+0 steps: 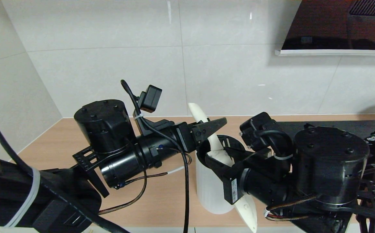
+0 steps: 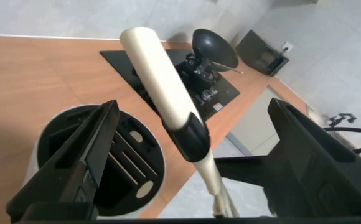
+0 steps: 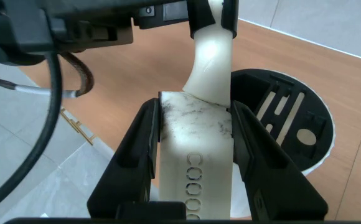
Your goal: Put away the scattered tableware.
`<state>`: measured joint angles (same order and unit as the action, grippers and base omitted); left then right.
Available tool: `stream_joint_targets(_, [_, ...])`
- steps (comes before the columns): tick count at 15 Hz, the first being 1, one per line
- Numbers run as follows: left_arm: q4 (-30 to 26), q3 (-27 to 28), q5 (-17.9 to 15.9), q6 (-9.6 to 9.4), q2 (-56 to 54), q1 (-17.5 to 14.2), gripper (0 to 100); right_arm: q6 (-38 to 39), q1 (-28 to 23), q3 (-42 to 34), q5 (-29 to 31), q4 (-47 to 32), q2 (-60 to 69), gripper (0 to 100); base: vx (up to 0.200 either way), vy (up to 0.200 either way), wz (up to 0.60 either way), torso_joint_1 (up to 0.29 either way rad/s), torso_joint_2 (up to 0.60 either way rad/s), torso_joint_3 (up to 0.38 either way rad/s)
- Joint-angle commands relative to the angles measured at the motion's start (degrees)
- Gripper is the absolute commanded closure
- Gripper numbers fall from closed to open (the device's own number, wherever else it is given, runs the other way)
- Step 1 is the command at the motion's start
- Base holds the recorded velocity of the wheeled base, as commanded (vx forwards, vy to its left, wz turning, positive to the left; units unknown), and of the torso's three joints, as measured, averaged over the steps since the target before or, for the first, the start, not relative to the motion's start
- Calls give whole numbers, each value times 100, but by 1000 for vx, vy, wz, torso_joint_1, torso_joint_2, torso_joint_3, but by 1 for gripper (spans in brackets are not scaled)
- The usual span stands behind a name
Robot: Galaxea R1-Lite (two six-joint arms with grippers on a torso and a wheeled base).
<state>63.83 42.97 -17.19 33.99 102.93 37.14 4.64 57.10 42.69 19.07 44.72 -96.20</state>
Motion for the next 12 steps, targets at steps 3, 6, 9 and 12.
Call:
stream_joint_targets(3, [-2, -43, -4, 11, -1, 3, 0, 1, 3, -6, 1, 2, -22, 100, 0, 0, 0, 0, 0, 0])
stream_joint_targets(6, [-2, -78, -4, 11, 8, 12, 100, 1, 3, -6, 1, 2, -22, 100, 0, 0, 0, 0, 0, 0])
stream_joint_targets(9, [-2, -78, -13, 11, 35, 12, 100, 1, 3, -6, -8, 2, -22, 100, 0, 0, 0, 0, 0, 0])
stream_joint_targets(12, [-2, -78, -13, 11, 52, 12, 100, 1, 3, -15, 1, 2, -22, 100, 0, 0, 0, 0, 0, 0])
